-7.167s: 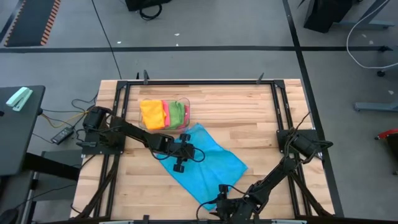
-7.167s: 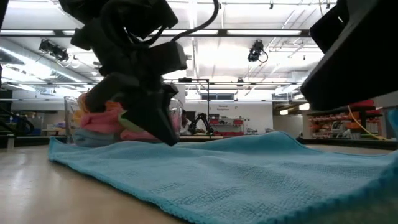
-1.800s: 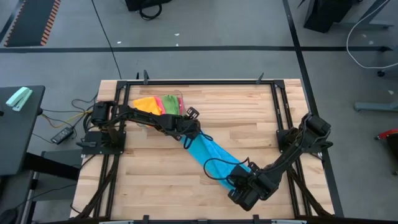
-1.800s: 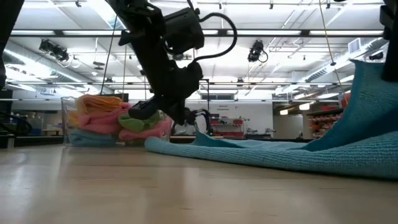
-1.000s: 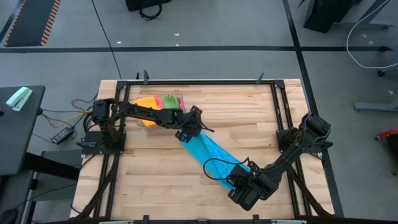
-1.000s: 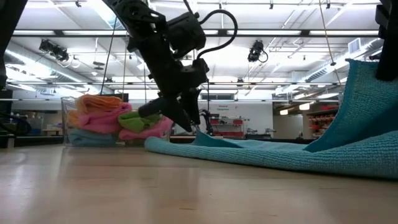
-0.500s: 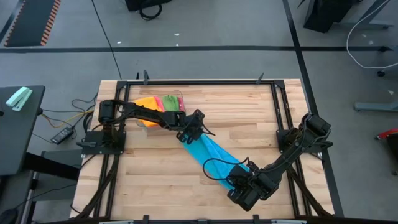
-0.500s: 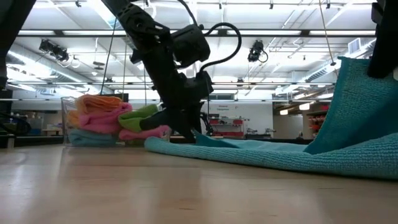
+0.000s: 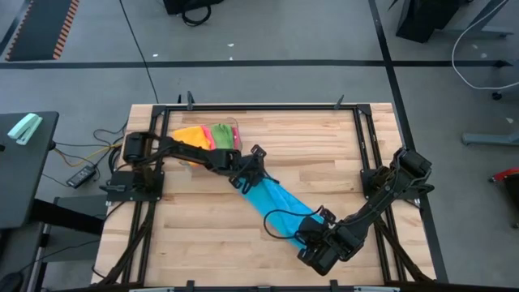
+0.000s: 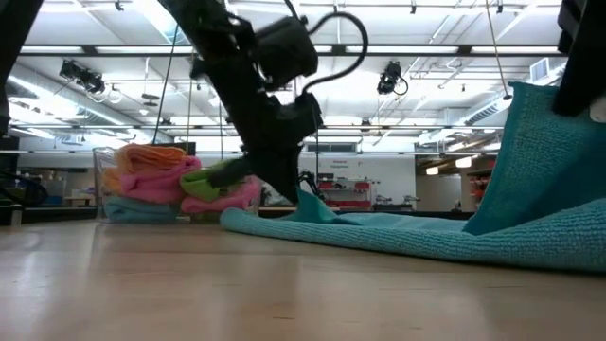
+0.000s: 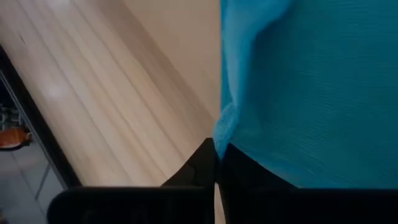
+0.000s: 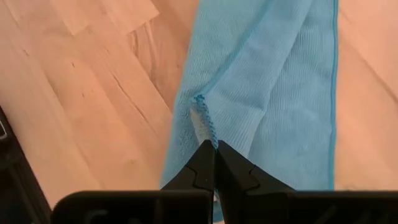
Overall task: Fold microfiber towels
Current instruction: Fold the blue microfiber towel
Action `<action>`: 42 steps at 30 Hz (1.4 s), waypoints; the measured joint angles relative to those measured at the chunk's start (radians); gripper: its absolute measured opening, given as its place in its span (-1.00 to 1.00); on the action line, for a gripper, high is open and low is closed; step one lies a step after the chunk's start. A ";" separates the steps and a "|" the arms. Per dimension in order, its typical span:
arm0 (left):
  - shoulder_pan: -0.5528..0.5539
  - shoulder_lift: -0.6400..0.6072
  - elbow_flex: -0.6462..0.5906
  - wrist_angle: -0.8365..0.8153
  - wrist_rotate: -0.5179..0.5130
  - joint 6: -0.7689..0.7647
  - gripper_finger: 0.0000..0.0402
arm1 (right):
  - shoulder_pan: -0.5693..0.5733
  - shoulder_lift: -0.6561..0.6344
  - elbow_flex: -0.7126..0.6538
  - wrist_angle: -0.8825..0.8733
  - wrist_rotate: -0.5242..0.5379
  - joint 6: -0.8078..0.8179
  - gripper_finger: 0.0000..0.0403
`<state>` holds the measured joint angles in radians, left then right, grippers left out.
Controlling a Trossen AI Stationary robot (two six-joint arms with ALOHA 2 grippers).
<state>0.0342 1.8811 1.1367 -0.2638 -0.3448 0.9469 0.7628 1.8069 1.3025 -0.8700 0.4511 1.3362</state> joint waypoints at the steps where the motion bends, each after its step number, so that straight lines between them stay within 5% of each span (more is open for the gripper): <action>1: -0.013 -0.009 0.000 -0.021 -0.017 -0.011 -0.93 | 0.000 0.000 0.000 -0.001 0.005 -0.013 -0.94; 13: -0.193 -0.099 0.077 -0.534 -0.065 -0.267 -0.89 | 0.000 0.000 0.000 0.031 -0.027 -0.157 -0.94; 22: -0.287 -0.099 0.193 -0.822 -0.012 -0.442 -0.90 | 0.000 0.000 0.000 0.291 -0.109 -0.365 -0.94; 28: -0.335 -0.098 0.208 -0.848 0.269 -0.559 -0.94 | 0.000 0.000 0.000 0.342 -0.136 -0.404 -0.94; 35: -0.343 -0.095 0.198 -0.850 0.164 -0.567 -0.89 | -0.008 0.000 0.000 0.310 -0.135 -0.344 -0.94; 42: -0.234 -0.095 0.198 -0.760 0.112 -0.538 -0.94 | -0.007 0.000 0.000 0.170 -0.108 -0.203 -0.94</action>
<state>-0.2001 1.7863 1.3346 -1.0241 -0.2329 0.4086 0.7559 1.8069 1.3022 -0.6997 0.3428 1.1333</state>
